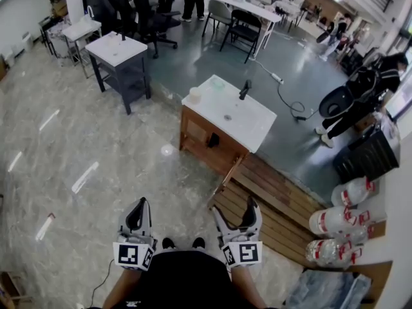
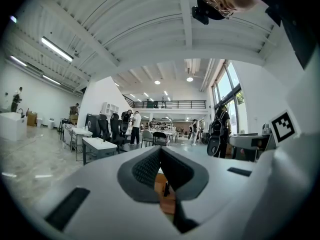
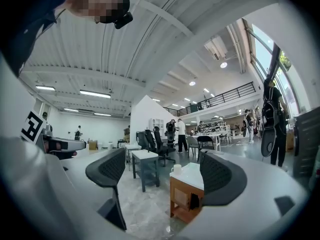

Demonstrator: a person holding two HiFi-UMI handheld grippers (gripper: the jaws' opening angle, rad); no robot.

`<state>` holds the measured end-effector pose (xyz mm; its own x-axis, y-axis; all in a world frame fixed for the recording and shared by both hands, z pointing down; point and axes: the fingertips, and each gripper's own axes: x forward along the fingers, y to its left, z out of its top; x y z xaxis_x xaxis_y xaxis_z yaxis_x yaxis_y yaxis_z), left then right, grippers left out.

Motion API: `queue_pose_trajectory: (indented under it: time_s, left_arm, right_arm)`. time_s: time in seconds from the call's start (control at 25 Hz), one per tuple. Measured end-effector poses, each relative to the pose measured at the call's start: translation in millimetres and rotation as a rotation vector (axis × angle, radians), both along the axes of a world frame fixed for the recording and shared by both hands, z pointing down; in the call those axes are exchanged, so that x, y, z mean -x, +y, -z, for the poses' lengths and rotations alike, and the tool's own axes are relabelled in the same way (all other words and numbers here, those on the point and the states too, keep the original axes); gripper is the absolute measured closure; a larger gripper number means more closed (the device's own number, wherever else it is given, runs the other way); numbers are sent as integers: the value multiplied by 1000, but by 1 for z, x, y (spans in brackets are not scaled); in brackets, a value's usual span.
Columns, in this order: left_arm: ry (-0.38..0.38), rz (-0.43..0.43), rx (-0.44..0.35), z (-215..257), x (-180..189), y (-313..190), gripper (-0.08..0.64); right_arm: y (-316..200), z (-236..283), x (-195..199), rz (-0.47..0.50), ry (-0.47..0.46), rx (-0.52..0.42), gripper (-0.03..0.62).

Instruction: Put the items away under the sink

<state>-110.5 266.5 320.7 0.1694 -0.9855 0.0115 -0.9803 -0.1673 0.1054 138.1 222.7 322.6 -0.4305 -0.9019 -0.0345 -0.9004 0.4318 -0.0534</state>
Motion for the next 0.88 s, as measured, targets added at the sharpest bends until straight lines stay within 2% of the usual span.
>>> queue_pose_trajectory:
  time_s: [0.36,0.4,0.52,0.56,0.64,0.8,0.88]
  left_arm:
    - [-1,17,16,-10,53,8,554]
    - [-20,19,14,-11,56,9,554]
    - [-153,18,-33,-9,57,8,554]
    - [-175,11,-41,-8,56,6,554]
    - [-162,-8,-31,-9,56,-3,554]
    - [-75,-26,-11,-16,60,-26,554]
    - [-65,-33,1,-20,63,-42,554]
  right_arm:
    - [1,-8,47,11,21,8,137]
    - [1,-9,50,11,24,10,137]
    - [-3,-10,59,11,37,14,137]
    - [-6,-10,61,9,42,15,137]
    - [-13,-12,65,6,44,20,137]
    - [-31,-18,70,1,44,27,137]
    - [-46,-18,75,-1,38,23,137]
